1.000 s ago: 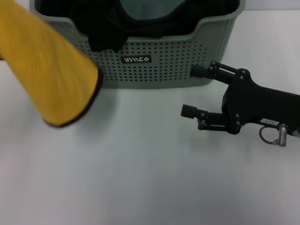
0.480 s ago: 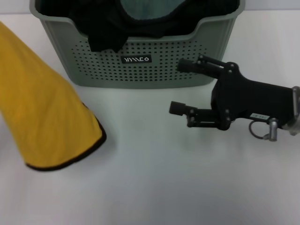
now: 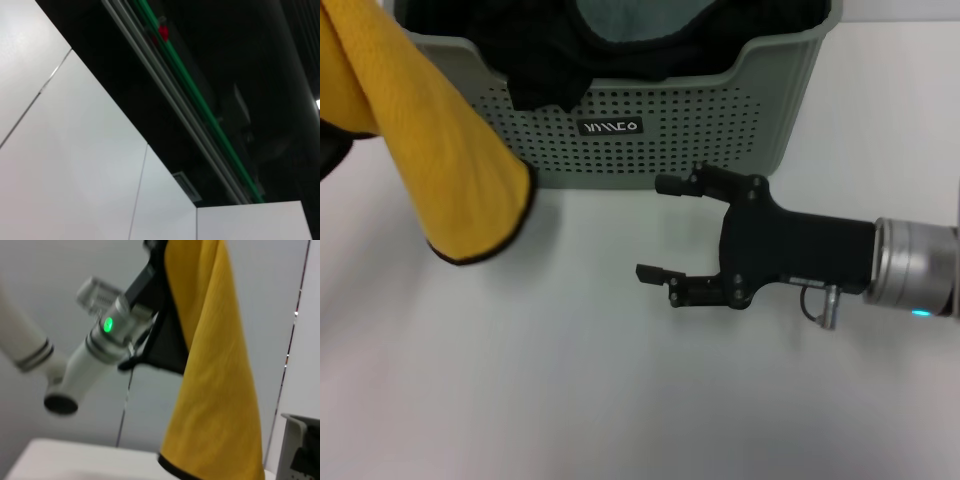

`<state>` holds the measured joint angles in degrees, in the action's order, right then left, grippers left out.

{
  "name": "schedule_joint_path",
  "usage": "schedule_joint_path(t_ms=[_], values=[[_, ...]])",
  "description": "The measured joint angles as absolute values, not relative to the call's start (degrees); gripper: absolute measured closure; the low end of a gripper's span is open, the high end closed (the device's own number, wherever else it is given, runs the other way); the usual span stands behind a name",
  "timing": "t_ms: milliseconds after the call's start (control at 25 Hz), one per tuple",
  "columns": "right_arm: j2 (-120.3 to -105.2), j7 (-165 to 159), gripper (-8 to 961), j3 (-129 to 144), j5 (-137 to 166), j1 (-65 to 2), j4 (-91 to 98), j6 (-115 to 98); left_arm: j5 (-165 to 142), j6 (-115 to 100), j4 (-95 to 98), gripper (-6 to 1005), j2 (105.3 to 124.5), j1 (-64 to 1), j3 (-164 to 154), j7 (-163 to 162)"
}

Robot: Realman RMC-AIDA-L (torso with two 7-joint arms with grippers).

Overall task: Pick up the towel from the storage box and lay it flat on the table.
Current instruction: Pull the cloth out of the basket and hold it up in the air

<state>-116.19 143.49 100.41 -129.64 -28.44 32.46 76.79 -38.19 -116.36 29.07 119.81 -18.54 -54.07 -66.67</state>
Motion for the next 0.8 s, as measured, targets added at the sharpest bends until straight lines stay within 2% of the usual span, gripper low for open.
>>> schedule_joint_path(t_ms=[320, 520, 800], values=[[-116.19, 158.05, 112, 109.64, -134.98, -26.80, 35.35, 69.38, -34.59, -116.47, 31.39, 988, 119.85, -18.79, -55.94, -73.21], [-116.19, 169.35, 113, 117.77, -138.94, -23.46, 41.62, 60.20, -31.53, -116.51, 31.47, 988, 119.88, -18.84, -59.35, -75.05], [-116.19, 171.28, 113, 119.06, -139.70, -22.34, 45.77, 54.93, -30.30, -116.54, 31.55, 988, 119.89, -18.80, -61.45, -75.32]])
